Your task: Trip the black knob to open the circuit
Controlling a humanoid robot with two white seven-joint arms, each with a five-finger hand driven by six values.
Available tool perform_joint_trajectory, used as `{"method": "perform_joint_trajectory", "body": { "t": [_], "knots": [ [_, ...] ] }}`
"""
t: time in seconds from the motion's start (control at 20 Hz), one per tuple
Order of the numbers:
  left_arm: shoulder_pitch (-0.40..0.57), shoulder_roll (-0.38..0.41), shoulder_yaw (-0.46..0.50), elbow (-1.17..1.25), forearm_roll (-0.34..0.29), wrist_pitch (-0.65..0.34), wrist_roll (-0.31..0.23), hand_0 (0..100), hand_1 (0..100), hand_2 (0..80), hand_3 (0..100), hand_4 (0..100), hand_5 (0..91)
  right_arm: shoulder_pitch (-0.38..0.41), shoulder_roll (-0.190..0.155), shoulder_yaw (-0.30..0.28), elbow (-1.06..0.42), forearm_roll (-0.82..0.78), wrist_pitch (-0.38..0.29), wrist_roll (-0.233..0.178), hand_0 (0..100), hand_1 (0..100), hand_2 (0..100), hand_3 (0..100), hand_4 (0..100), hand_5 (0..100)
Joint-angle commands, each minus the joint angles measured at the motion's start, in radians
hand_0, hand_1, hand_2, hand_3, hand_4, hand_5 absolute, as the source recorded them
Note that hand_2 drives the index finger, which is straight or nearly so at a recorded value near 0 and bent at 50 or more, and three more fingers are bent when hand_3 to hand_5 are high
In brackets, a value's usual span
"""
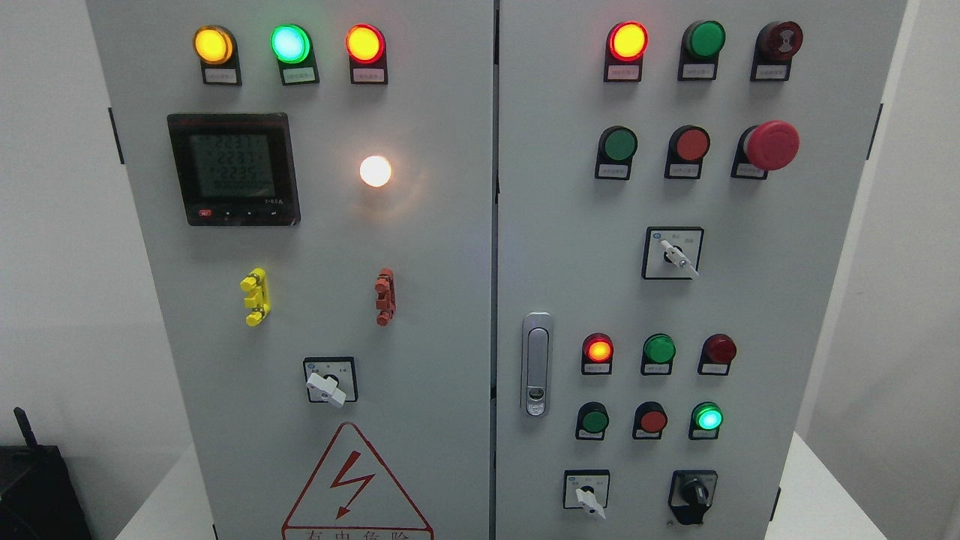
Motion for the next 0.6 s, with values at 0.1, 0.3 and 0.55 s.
{"method": "perform_joint_trajectory", "body": {
  "t": [0.1,0.3,0.55],
  "knots": [
    [0.000,0.000,0.001,-0.016,0.000,0.000,0.000,12,39,0.0,0,0,0.0,0.007,-0.037,0.021,-0.025,-0.002,0.000,0.000,0,0,0,0,0,0],
    [0.000,0.000,-0.001,-0.016,0.000,0.000,0.000,12,39,0.0,0,0,0.0,0.007,-0.037,0.023,-0.025,-0.001,0.000,0.000,0,0,0,0,0,0],
    [0.000,0.000,0.001,-0.016,0.000,0.000,0.000,12,39,0.0,0,0,0.0,0.007,-0.037,0.023,-0.025,-0.001,0.000,0.000,0,0,0,0,0,0]
  ]
}}
